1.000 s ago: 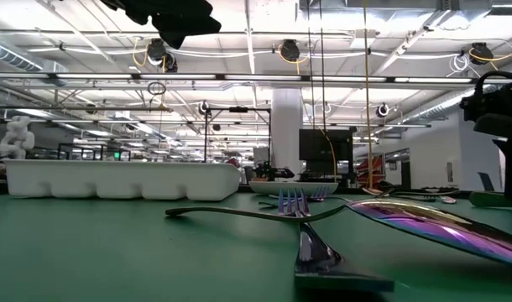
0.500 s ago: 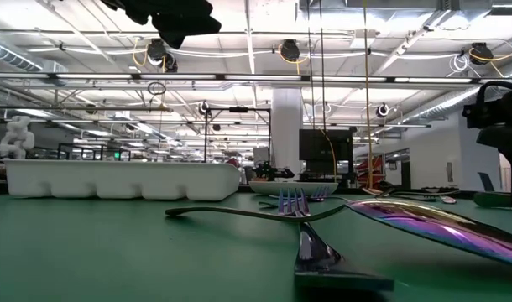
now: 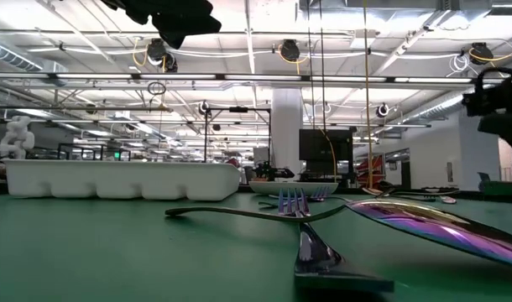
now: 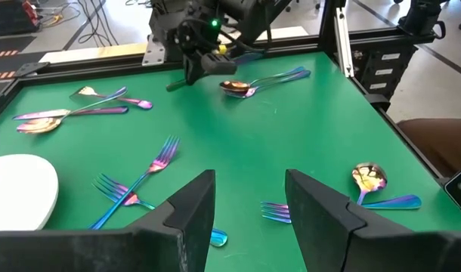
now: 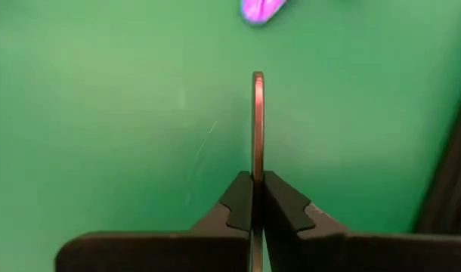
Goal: Sort silverware
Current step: Put the blue knife into the silverware tray
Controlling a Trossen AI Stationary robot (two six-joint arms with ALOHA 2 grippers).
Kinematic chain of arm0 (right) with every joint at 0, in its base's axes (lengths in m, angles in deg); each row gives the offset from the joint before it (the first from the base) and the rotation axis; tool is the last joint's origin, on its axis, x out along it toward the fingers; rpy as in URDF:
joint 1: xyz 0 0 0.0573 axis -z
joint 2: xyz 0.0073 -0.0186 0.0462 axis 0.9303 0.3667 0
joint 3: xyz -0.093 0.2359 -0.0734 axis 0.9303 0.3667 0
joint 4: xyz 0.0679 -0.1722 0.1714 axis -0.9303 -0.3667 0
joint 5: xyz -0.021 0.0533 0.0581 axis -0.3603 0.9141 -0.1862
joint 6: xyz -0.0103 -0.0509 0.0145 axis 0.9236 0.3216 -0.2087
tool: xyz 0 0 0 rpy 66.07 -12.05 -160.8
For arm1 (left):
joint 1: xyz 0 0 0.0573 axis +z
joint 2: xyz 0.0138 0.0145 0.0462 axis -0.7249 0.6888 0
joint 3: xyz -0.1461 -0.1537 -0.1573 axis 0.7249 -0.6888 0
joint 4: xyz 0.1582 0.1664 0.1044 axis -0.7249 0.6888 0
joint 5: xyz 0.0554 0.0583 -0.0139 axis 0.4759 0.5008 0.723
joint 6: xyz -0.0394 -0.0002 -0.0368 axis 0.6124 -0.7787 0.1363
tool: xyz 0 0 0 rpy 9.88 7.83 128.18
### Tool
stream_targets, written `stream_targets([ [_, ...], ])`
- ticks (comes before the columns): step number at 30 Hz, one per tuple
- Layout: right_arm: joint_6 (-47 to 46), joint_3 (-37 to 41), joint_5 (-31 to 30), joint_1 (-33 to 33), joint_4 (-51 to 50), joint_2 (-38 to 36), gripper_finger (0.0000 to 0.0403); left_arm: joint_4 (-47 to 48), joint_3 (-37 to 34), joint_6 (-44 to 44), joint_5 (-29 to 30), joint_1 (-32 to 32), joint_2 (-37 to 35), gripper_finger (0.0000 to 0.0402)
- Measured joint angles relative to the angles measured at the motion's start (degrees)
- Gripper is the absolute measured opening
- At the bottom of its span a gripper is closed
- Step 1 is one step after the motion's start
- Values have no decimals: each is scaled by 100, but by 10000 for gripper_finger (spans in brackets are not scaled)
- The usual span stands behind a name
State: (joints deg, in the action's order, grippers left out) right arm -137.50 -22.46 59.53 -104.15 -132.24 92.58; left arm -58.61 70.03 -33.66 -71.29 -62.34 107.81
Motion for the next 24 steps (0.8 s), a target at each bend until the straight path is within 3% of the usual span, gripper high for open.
stream_targets([
  [8, 429, -631, -700, 1, -122, -109, 0, -129, 0, -2, 0, 0, 0, 164],
  [14, 1412, -1014, -1241, -1, 294, -253, 0, -529, 2, -28, -10, 0, 238, 164],
  [24, 4493, -1079, -1794, -1, 2906, -293, 0, -3433, 4, -247, -420, 213, 1668, 164],
])
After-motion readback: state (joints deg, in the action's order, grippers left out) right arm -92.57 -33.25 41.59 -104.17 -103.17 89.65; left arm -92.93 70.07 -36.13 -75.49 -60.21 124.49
